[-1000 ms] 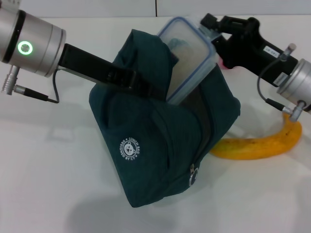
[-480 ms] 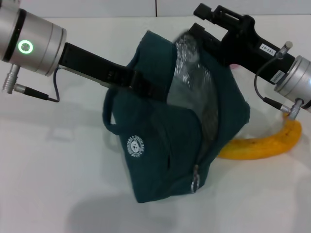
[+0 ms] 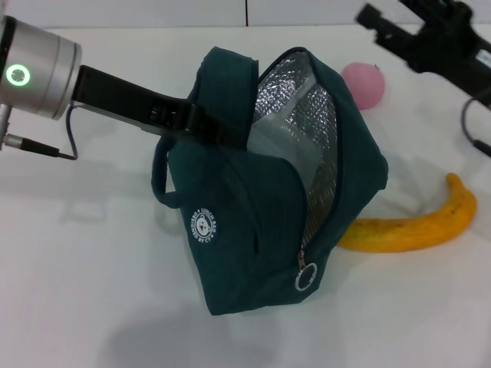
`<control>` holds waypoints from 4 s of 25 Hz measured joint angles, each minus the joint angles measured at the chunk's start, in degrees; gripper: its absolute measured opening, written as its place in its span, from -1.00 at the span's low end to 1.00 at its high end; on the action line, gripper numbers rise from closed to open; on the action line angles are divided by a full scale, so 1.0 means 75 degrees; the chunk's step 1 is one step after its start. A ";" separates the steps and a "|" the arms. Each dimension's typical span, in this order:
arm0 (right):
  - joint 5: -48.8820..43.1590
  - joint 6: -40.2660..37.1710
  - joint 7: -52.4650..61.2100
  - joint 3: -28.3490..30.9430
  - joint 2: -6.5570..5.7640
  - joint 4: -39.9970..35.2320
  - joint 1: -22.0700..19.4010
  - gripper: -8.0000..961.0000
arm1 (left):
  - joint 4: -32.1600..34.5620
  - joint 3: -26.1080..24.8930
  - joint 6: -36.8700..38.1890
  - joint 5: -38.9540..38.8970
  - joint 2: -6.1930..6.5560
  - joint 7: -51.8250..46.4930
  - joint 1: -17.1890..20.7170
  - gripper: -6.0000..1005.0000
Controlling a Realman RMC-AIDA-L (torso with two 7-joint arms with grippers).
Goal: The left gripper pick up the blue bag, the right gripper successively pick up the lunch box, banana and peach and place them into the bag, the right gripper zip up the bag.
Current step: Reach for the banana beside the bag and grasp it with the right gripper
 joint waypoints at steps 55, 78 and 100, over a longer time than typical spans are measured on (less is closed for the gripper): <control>-0.9964 -0.1420 -0.0471 -0.3232 -0.0185 -0.7985 0.1006 0.77 | -0.0221 -0.0522 -0.0011 -0.0049 -0.0114 0.0187 0.0567 -0.90; -1.0086 -0.0233 -0.0212 -0.4798 -0.0012 -0.6808 0.1188 0.71 | -0.0323 -0.0499 -0.0007 -0.0220 -0.0129 0.0213 0.0668 -0.89; -1.0080 0.0139 0.0036 -0.5404 0.0003 -0.6716 0.1179 0.39 | -0.0401 -0.0499 -0.0012 -0.0225 -0.0117 0.0292 0.0660 -0.89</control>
